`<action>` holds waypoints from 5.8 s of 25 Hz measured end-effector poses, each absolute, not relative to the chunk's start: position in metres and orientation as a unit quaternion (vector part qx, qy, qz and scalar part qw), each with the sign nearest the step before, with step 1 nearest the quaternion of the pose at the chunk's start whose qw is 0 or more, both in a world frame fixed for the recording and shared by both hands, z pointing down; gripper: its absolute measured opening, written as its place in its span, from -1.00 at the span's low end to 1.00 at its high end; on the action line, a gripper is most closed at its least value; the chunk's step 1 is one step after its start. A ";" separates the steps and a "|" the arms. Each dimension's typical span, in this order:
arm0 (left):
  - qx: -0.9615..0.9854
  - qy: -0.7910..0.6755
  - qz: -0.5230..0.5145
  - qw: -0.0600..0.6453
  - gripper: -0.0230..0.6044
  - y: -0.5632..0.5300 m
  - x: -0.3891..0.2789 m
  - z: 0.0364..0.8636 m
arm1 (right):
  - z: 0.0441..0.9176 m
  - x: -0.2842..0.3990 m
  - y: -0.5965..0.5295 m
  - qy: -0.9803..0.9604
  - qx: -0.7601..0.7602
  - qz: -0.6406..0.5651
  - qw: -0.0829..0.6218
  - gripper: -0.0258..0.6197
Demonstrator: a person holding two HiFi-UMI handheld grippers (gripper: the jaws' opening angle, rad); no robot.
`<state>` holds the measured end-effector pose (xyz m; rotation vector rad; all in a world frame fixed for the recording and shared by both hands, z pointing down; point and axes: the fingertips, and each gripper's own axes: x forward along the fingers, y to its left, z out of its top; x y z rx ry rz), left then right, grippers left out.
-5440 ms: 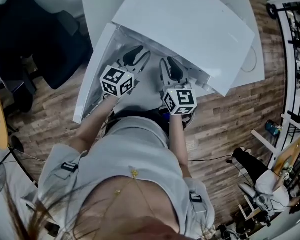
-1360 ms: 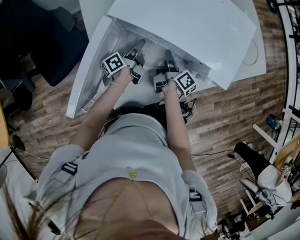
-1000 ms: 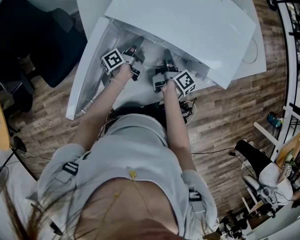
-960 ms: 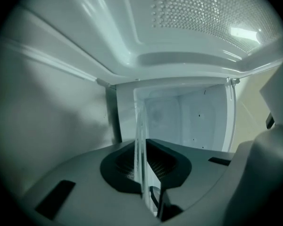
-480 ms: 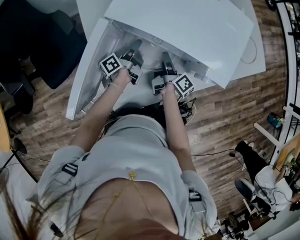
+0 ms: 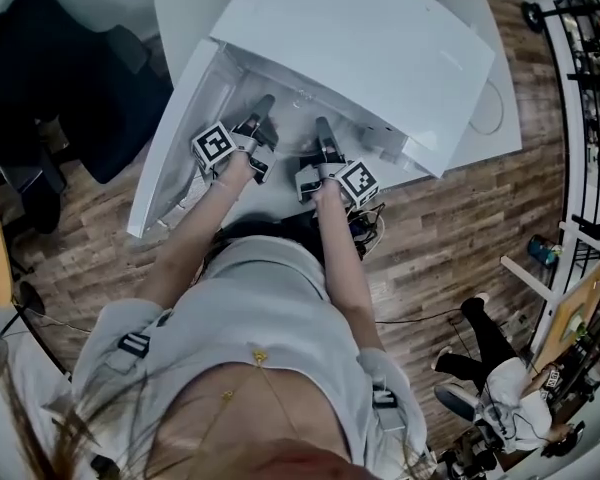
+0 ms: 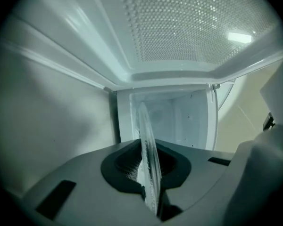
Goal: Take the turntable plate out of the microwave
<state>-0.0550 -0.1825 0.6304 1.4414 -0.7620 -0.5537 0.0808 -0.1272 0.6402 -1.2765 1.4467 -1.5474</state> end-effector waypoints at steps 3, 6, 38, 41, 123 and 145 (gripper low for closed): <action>0.636 -0.335 -0.250 0.649 -0.78 -0.178 -0.058 0.625 | 0.640 0.083 -0.121 0.559 -0.499 -0.587 0.306 -0.77; 0.639 -0.337 -0.253 0.643 -0.78 -0.176 -0.060 0.619 | 0.631 0.080 -0.122 0.565 -0.488 -0.586 0.316 -0.77; 0.656 -0.313 -0.269 0.632 -0.78 -0.115 -0.072 0.562 | 0.574 0.070 -0.062 0.589 -0.476 -0.561 0.335 -0.78; 0.654 -0.308 -0.274 0.634 -0.78 -0.108 -0.074 0.554 | 0.565 0.067 -0.057 0.593 -0.471 -0.557 0.341 -0.79; 0.653 -0.280 -0.286 0.644 -0.78 -0.174 -0.026 0.436 | 0.435 0.114 -0.130 0.626 -0.426 -0.531 0.379 -0.80; 0.680 -0.290 -0.298 0.604 -0.73 -0.192 -0.019 0.430 | 0.424 0.062 -0.105 0.741 -0.341 -0.504 0.284 -0.69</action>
